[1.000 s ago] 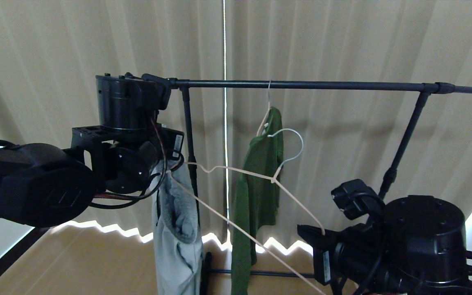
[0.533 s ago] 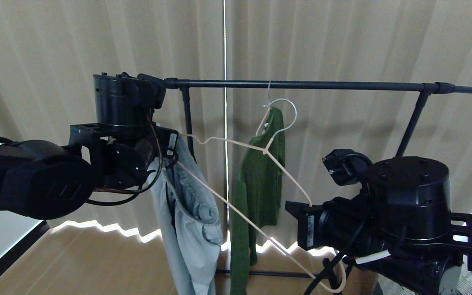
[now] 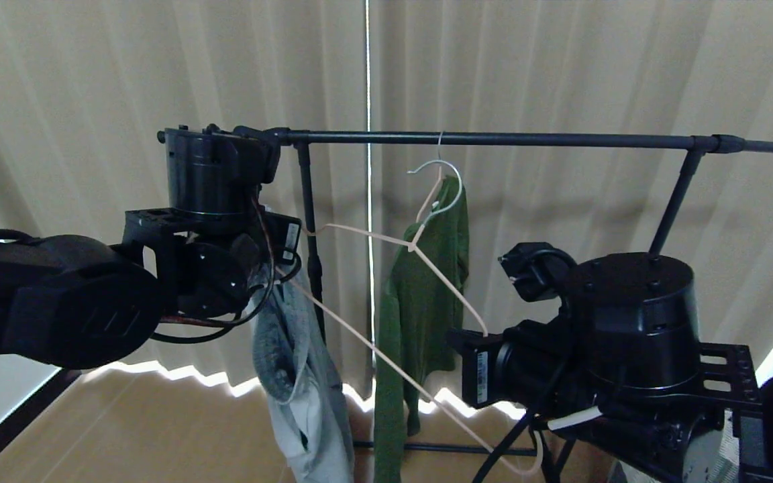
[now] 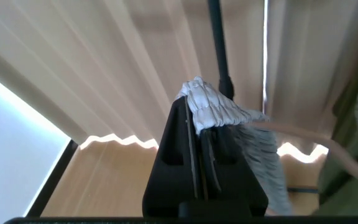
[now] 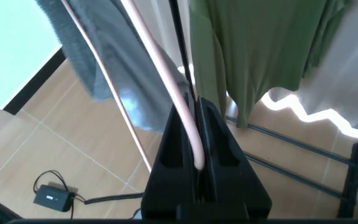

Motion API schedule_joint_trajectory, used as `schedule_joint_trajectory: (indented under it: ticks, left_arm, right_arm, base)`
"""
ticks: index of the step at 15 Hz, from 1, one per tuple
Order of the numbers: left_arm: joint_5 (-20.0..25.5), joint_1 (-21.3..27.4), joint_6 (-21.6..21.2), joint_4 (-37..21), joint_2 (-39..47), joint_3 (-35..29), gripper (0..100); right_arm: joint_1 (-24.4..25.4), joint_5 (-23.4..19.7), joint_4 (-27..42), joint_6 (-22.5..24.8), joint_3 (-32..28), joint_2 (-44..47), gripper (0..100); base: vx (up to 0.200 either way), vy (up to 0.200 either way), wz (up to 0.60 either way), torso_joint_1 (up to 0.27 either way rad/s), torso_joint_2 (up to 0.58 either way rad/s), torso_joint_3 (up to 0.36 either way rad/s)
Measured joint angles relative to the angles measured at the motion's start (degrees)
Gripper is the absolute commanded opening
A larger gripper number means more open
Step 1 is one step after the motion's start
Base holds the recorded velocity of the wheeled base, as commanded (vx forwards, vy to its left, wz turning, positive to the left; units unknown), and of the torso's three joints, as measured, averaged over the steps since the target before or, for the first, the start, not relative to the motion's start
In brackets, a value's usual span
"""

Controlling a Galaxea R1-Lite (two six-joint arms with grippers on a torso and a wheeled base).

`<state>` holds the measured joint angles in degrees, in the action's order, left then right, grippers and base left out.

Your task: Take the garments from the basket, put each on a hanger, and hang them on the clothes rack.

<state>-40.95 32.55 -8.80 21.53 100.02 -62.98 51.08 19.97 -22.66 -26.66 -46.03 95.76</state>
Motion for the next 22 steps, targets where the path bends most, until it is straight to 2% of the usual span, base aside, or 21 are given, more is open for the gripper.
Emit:
schedule_joint_trajectory:
  ticks: [2, 5, 9, 13, 17, 19, 22]
  left_arm:
    - [-0.02, -0.02, 0.00, -0.11, -0.38, 0.17, 0]
    - [-0.05, -0.20, -0.34, -0.29, -1.44, 1.46, 0]
    - [-0.05, 0.74, 0.00, -2.18, -3.86, 3.17, 0]
    - [0.01, 5.21, 3.68, -2.13, -4.92, 3.63, 0]
    - [0.61, 9.51, 4.05, -2.16, -6.62, 3.89, 0]
    - [4.33, 10.86, 3.80, -2.16, -7.35, 4.60, 0]
    - [14.46, 11.72, 1.19, -2.12, -9.48, 7.58, 0]
  right_arm:
    - [0.02, 0.50, 3.38, -0.11, -2.73, 2.06, 0]
    - [-0.10, 3.12, 4.35, -0.02, -6.17, 4.41, 0]
    - [-0.10, 3.45, 6.17, -0.02, -11.37, 7.94, 0]
    - [1.12, 3.54, 6.94, -0.05, -14.87, 12.12, 0]
    - [2.33, 3.51, 6.39, 0.15, -15.68, 14.28, 0]
    - [2.39, 3.57, 6.46, 0.33, -15.87, 14.12, 0]
    - [2.41, 3.78, 6.55, 1.34, -14.85, 12.59, 0]
  base:
    - [0.000, 0.000, 0.00, 0.000, 0.00, 0.000]
    - [0.000, 0.000, 0.00, 0.000, 0.00, 0.000]
    - [0.000, 0.000, 0.00, 0.000, 0.00, 0.000]
    - [0.000, 0.000, 0.00, 0.000, 0.00, 0.000]
    - [0.000, 0.000, 0.00, 0.000, 0.00, 0.000]
    - [0.000, 0.000, 0.00, 0.000, 0.00, 0.000]
    - [0.000, 0.000, 0.00, 0.000, 0.00, 0.000]
